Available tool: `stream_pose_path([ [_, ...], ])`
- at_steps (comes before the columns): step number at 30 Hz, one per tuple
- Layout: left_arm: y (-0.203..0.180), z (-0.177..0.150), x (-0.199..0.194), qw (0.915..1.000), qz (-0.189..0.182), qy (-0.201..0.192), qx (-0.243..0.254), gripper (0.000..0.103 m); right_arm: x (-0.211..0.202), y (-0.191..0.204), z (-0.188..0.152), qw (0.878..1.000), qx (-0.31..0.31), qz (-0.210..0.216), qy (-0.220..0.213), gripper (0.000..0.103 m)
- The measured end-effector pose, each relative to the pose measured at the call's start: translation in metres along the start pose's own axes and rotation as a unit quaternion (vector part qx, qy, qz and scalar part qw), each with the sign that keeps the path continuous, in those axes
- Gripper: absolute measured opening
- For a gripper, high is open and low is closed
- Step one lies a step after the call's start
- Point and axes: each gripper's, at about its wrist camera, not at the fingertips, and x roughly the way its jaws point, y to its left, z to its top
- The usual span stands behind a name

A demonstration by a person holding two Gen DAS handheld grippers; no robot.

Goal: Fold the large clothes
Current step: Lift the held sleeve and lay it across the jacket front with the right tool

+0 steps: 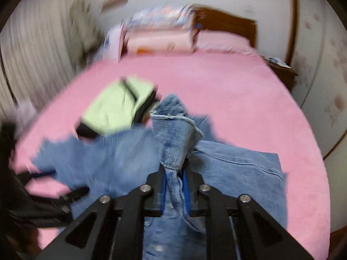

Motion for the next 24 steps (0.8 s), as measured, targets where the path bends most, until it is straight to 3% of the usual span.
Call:
stream_pose_path([
  [4, 0.026, 0.003, 0.045, 0.9985, -0.047, 0.028, -0.003, 0.099, 0.081, 0.075, -0.048, 0.993, -0.060, -0.041, 0.088, 0.023],
  [6, 0.033, 0.005, 0.061, 0.9963, -0.078, 0.036, -0.009, 0.099, 0.095, 0.079, -0.066, 0.990, -0.069, -0.054, 0.113, 0.023],
  [10, 0.030, 0.006, 0.085, 0.9880, -0.140, 0.064, -0.016, 0.099, 0.080, 0.075, -0.085, 0.990, -0.051, -0.044, 0.125, 0.023],
  [14, 0.026, -0.004, 0.109, 0.9745, -0.194, 0.108, -0.035, 0.098, 0.052, 0.053, -0.090, 0.990, -0.014, -0.050, 0.128, 0.023],
  [18, 0.016, -0.022, 0.128, 0.9674, -0.209, 0.139, -0.033, 0.073, 0.035, 0.030, -0.095, 0.990, 0.017, -0.055, 0.130, 0.024],
  [22, 0.013, -0.031, 0.135, 0.9703, -0.199, 0.131, -0.042, 0.073, 0.030, 0.008, -0.103, 0.988, 0.043, -0.062, 0.136, 0.024],
  [24, 0.012, -0.030, 0.137, 0.9702, -0.195, 0.133, -0.054, 0.067, 0.033, -0.002, -0.110, 0.986, 0.059, -0.061, 0.146, 0.024],
])
